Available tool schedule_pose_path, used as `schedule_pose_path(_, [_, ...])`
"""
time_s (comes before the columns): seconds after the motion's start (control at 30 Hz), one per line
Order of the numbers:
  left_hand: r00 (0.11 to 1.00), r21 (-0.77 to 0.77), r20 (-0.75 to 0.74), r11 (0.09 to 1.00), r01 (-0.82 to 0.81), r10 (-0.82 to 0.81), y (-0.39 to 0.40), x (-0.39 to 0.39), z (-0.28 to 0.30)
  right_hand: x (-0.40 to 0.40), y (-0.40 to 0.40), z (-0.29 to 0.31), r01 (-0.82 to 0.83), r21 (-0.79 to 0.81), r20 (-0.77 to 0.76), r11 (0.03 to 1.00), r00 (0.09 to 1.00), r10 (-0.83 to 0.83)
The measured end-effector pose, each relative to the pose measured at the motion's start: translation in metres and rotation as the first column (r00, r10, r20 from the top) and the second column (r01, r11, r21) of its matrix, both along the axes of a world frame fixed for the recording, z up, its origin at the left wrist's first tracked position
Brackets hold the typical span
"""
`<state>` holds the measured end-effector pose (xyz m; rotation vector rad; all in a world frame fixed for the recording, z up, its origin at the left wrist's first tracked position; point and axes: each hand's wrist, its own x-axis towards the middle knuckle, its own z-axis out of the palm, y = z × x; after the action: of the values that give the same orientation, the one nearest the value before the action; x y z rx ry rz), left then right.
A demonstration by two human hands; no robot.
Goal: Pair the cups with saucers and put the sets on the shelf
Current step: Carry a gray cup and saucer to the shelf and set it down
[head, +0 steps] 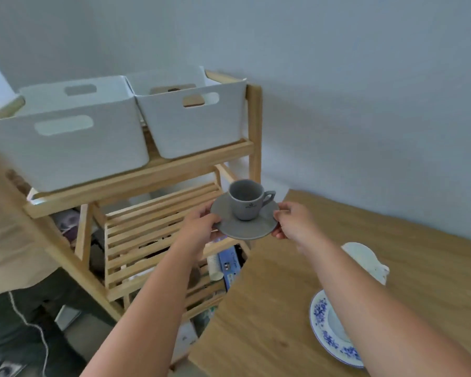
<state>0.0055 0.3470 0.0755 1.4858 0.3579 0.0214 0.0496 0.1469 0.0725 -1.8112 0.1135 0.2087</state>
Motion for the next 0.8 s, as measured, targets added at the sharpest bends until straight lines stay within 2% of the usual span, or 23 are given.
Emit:
schedule_pose_path(0.23, [0.992,-0.011,-0.061,0.994,-0.113,0.112,0.116,-0.024,-0.043,0.021,0.126,-0.049,-0.177,-0.055,-0.113,0.983,0.979,0.170])
schedule_pose_path(0.43, [0.961,0.240,-0.200,0.960,-0.142,0.192,0.182,-0.030,-0.094,0.033,0.203,-0.101,-0.240,-0.055,-0.234,0.969,0.947,0.221])
schedule_pose_path(0.57, [0.938,0.291,-0.270,0.947,-0.138,0.219,0.212,-0.025,-0.130,0.037,0.238,-0.129,-0.273,-0.054,-0.303,0.961,0.921,0.244])
schedule_pose_path(0.8, [0.903,0.395,-0.331,0.909,-0.131,0.274,0.251,0.001,-0.188,0.047,0.276,-0.159,-0.296,-0.110,-0.315,0.949,0.916,0.249])
